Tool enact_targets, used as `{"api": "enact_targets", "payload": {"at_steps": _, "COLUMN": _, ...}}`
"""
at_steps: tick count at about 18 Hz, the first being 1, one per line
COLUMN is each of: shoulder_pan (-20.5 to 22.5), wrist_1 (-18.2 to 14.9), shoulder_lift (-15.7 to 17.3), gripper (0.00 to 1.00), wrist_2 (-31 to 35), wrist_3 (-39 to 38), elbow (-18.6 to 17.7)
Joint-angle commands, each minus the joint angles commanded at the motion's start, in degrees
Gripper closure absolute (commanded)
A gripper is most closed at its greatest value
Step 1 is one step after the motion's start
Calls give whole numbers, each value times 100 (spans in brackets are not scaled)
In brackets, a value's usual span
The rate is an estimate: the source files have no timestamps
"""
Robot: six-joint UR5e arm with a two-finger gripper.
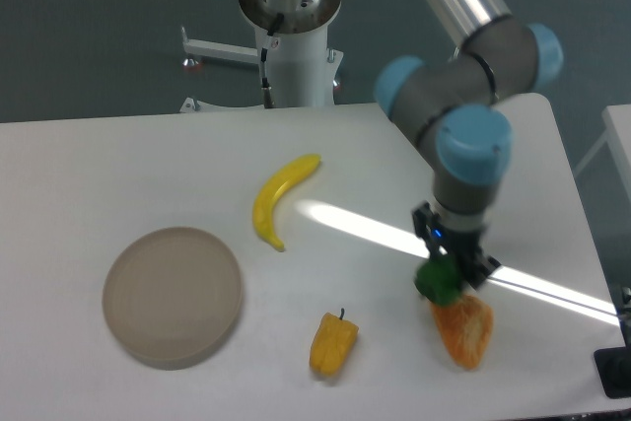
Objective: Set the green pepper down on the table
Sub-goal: 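Lift the held green pepper and carry it toward the banana, then lower the green pepper onto the table beside the banana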
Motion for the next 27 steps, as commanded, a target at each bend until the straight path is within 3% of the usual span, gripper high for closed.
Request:
{"api": "enact_targets", "payload": {"at_steps": 3, "shoulder_pan": 9, "wrist_1": 520, "shoulder_lift": 334, "gripper": 63, "wrist_2": -35, "wrist_3": 17, "elbow": -783}}
{"api": "enact_targets", "payload": {"at_steps": 6, "shoulder_pan": 17, "wrist_1": 600, "shoulder_lift": 493, "gripper": 64, "wrist_2": -246, "wrist_3": -9, "elbow": -1231}}
{"api": "enact_targets", "payload": {"at_steps": 9, "shoulder_pan": -9, "wrist_1": 890, "shoulder_lift": 564, "gripper": 64, "wrist_2": -308, "wrist_3": -455, "elbow": -1575}}
{"api": "enact_targets", "payload": {"at_steps": 14, "shoulder_pan": -97, "wrist_1": 969, "shoulder_lift": 616, "gripper": 64, "wrist_2": -571, "wrist_3": -1326, "elbow": -1743}}
{"api": "enact_targets", "payload": {"at_steps": 27, "shoulder_pan": -255, "wrist_1": 960, "shoulder_lift": 555, "gripper": 63, "wrist_2": -589, "wrist_3": -1678, "elbow": -1769}}
